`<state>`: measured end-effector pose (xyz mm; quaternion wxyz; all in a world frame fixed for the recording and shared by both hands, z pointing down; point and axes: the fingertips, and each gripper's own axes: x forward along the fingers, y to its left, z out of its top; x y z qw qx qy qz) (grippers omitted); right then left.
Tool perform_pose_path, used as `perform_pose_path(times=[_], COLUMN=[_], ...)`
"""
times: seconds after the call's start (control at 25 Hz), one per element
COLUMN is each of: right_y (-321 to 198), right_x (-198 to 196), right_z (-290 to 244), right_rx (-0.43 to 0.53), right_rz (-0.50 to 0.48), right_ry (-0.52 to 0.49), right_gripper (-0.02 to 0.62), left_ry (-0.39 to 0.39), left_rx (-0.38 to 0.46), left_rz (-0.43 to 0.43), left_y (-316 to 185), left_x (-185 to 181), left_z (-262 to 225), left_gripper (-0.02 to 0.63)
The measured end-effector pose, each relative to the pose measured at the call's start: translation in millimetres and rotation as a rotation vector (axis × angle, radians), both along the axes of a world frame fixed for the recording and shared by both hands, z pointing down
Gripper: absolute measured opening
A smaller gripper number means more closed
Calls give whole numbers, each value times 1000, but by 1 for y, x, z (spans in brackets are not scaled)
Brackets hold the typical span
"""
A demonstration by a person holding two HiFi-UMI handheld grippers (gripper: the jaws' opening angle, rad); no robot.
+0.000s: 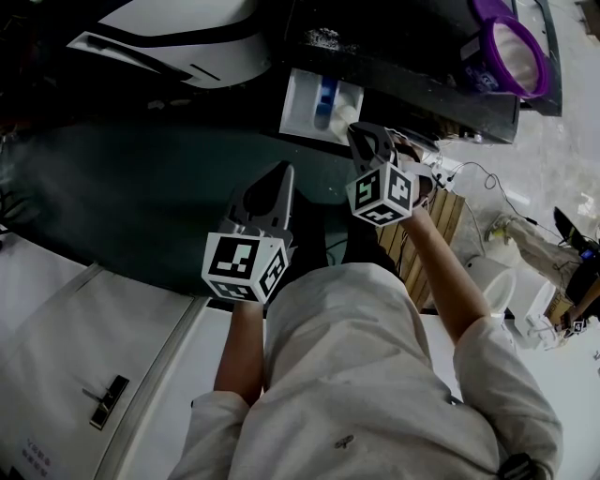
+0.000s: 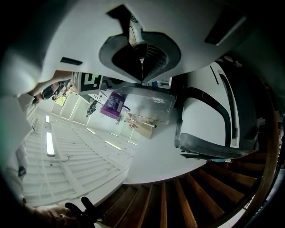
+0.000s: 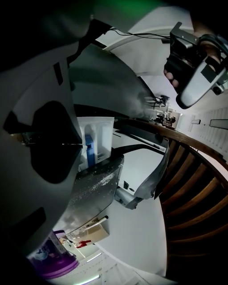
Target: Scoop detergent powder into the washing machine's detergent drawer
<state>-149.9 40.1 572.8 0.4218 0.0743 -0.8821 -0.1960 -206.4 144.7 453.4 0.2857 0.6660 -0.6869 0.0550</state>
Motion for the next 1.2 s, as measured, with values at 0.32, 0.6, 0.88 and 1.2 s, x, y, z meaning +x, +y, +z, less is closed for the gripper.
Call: perform_pose_path(times=[0.32,0.6,0.88,1.2], right_y=[2,5,6,2], right_x=[1,1,-2,-1], right_z=[-4,-11,-17,-26], right_rx=[19,21,54,159], right_rz=[-24,-34,-69,-132], right_ry=[2,-24,-29,-2], right_gripper=[9,11,11,11], left_ry=[1,-8,-17,-20], left_rx=[2,9,18,26], left_rz=[-2,-8,-18,-46], left_y=[2,1,2,6], left_x=[2,3,8,10], left_z=[-1,-4,-10,-14], left_gripper=[18,18,18,18])
